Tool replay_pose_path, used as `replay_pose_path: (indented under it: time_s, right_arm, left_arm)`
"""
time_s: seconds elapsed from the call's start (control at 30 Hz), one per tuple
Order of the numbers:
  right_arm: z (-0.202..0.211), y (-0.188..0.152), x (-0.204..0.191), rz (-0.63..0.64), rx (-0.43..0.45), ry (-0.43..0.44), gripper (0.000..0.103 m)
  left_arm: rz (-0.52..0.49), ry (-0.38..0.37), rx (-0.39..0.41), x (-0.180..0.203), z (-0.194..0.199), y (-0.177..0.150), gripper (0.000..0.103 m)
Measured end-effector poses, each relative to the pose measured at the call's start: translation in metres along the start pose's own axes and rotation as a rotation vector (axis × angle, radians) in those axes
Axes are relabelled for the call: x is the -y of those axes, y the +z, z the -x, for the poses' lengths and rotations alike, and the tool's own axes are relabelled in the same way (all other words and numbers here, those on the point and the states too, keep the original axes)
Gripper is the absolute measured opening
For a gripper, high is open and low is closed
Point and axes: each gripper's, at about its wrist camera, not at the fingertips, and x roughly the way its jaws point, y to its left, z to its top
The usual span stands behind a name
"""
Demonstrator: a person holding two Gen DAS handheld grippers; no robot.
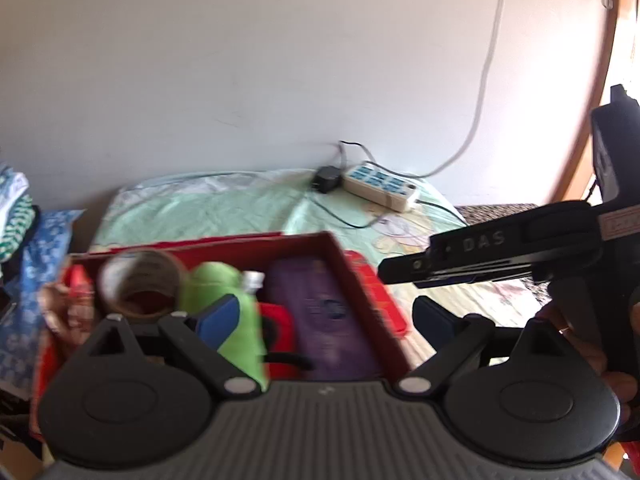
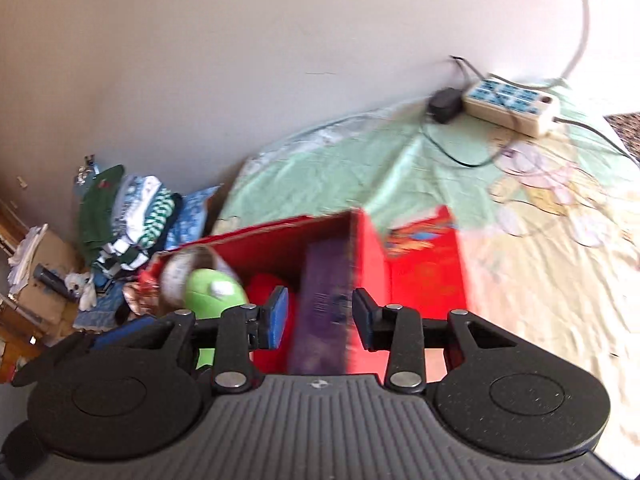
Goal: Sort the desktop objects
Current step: 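Move the right tool back to the red gift box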
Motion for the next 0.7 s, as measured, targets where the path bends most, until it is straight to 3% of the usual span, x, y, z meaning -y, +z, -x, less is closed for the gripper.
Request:
replay_pose_path:
  time_s: [0.27,0.47,0.7]
  right_arm:
    - [0.007,0.011,0.063,-0.002,-0.076,-0.038,0.044]
    - [-0.020,0.048,0.093,0.052,-0.221,-0.036,0.050]
    - [-0.072,0.076,0.115,0.128,-0.368,-0.032,0.052]
  left_arm:
    - [-0.048,-0.072,-0.087,0.086,-0.041,-0.011,0.093]
    - [-0.012,-0.006,-0.157,0.133,-0.090,-0.023,0.093]
    - [0.072,0.102,-0.243,0.154,-0.148,-0.039,0.096]
